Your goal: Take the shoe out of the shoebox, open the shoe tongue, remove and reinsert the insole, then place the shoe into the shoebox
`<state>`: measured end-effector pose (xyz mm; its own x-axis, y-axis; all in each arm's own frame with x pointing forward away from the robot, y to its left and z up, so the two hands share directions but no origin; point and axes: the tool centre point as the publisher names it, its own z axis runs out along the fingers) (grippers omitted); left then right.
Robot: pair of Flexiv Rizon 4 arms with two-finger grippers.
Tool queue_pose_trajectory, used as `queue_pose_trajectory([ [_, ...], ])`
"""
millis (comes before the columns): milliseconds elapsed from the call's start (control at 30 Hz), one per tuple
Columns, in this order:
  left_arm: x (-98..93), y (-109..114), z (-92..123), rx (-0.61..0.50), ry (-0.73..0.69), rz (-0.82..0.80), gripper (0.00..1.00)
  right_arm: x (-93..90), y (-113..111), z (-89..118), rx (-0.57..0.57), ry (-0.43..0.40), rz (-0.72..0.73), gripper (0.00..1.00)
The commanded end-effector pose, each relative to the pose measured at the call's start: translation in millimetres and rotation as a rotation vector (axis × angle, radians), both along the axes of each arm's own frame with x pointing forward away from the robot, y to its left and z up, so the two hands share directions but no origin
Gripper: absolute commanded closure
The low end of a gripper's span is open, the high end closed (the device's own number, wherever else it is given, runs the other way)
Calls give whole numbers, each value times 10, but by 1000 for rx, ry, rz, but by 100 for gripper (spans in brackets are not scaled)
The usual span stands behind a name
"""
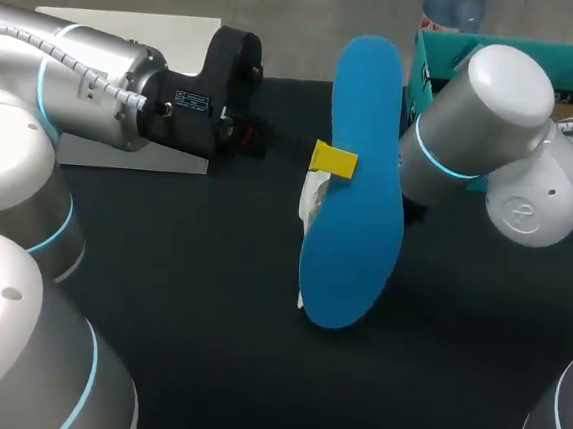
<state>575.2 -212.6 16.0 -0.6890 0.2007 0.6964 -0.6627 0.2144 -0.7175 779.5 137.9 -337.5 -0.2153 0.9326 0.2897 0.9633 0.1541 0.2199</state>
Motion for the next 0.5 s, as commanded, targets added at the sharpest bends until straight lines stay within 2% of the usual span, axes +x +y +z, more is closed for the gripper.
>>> queue_pose_trajectory([
  [33,-10,-9,-6,0,0,2,100,93,-40,-102,30,37,16,100],
  [500,-10,-9,-6,0,0,2,100,166,-116,-428,75,123,-37,100],
])
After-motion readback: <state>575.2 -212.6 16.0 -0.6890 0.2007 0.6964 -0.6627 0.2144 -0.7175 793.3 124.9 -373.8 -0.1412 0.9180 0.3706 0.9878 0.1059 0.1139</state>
